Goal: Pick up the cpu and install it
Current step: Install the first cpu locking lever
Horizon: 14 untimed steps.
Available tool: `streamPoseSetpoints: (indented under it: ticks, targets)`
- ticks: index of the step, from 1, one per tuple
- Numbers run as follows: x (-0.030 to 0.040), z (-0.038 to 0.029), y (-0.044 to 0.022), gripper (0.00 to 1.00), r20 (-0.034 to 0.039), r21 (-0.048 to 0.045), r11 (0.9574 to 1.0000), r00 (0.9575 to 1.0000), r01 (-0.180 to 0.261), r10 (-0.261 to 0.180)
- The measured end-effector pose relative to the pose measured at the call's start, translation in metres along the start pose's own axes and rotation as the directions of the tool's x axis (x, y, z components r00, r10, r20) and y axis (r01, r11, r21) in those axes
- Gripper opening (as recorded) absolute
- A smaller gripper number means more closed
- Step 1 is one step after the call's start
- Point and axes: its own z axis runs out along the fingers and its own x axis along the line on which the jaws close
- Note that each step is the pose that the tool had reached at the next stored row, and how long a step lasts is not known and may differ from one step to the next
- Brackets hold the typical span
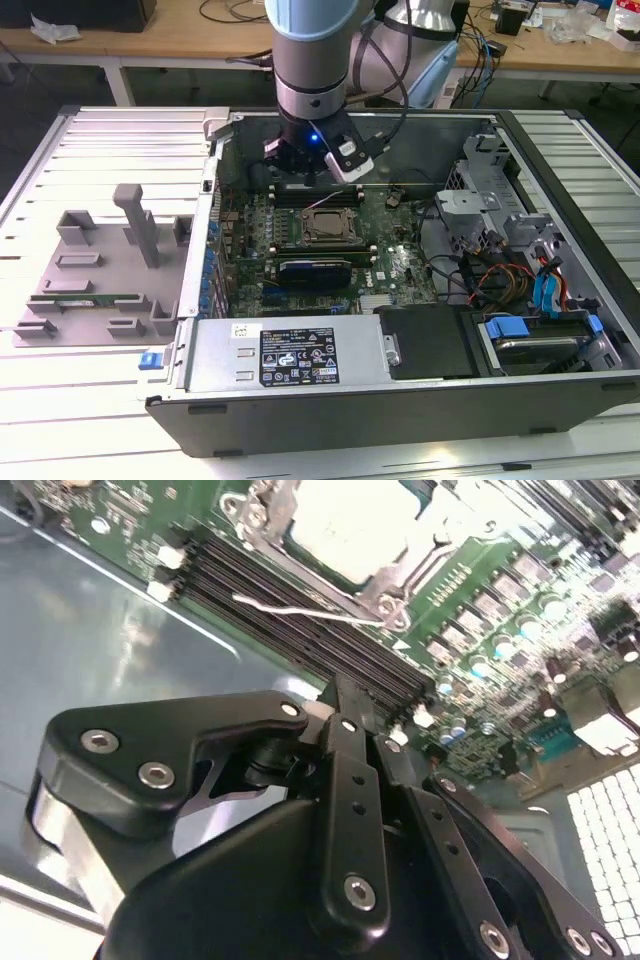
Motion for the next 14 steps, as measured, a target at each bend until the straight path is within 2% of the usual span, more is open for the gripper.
streamPoseSetpoints:
  ticks: [2,5,10,14]
  targets:
    - [-0.0119,0.0009,-0.0017,0.11,0.0003,0.0002,1.0000,1.0000,-0.001,0.001]
    - [-0.0196,0.0015,-0.0029,0.11,0.0007,0.0002,1.0000,1.0000,-0.002,0.002]
    - [-0.0205,0.0023,-0.0031,0.11,0.0009,0.0000,1.0000,1.0000,-0.003,0.003]
    - [-0.0201,0.0074,-0.0048,0.11,0.0012,0.0003,1.0000,1.0000,-0.004,0.004]
